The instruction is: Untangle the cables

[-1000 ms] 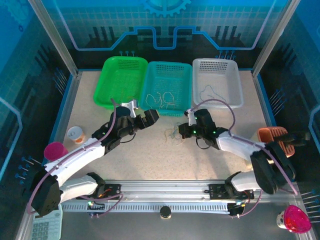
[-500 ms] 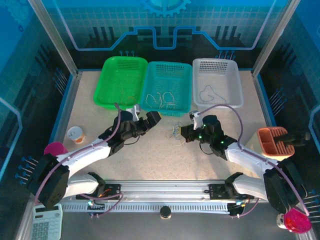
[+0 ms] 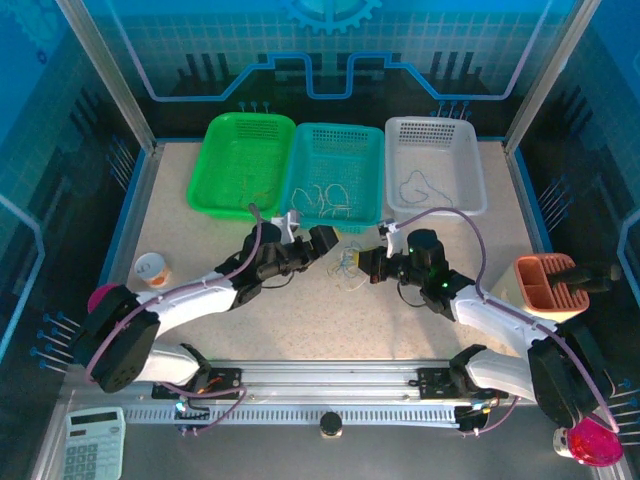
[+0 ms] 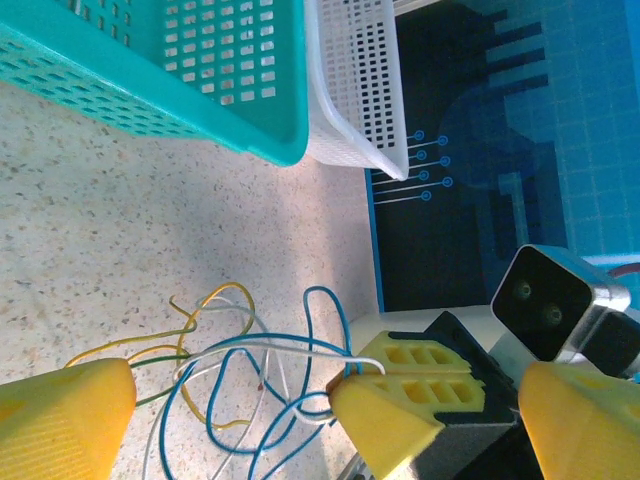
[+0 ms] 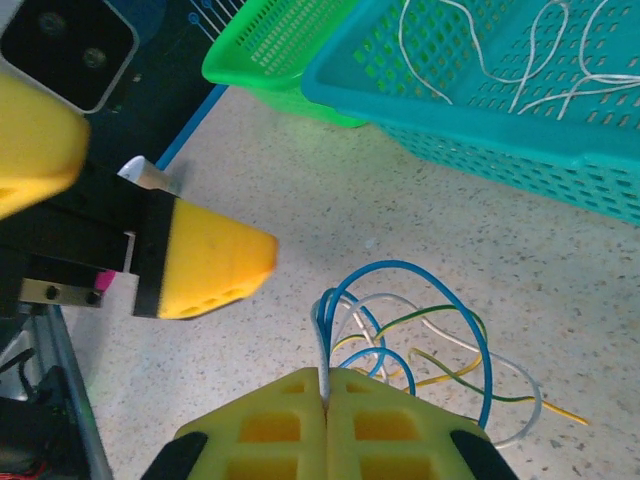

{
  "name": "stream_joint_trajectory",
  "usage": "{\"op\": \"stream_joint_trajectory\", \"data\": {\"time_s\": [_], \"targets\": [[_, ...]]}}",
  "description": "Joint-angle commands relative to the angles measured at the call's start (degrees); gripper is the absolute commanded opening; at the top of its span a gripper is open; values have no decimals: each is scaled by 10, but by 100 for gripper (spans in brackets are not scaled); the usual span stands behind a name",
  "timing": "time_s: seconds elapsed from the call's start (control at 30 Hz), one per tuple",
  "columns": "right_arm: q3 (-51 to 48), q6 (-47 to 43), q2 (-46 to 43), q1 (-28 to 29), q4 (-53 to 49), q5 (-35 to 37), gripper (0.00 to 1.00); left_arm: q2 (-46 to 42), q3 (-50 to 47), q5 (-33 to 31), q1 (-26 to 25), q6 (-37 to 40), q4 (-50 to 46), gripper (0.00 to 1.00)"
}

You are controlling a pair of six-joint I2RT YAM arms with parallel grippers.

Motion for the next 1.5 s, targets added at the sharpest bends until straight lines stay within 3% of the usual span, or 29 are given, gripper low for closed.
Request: {"op": "stream_joint_trajectory", "data": {"time_s": [0.0,0.33,0.6,0.7,0.93,1.07,1.13,1.47], "targets": [[22,7,0,-6,25,-25,0,28,15,5,-9,-10,53,99],[28,10,-22,-17,20,-36,0,59,-5,-5,-10,-9,95,99],[22,15,-6,-50,47,-71,0,-30,42,-29,-6,96,-81,99],[22,20,-2,-60,60,-88,0,-43,55,-20,-7,109,-105,99],[33,10,3,-68,52,-109,0,-31,59,16,-6,77,-44,97],[36,4,6,-70,45,-112,0,-16,64,34,-11,64,-12,79],[37,1,8,-72,43,-108,0,-13,62,34,-17,44,7,75],[46,-4,38,-73,43,-106,0,-6,55,-18,-76,3,34,85]]}}
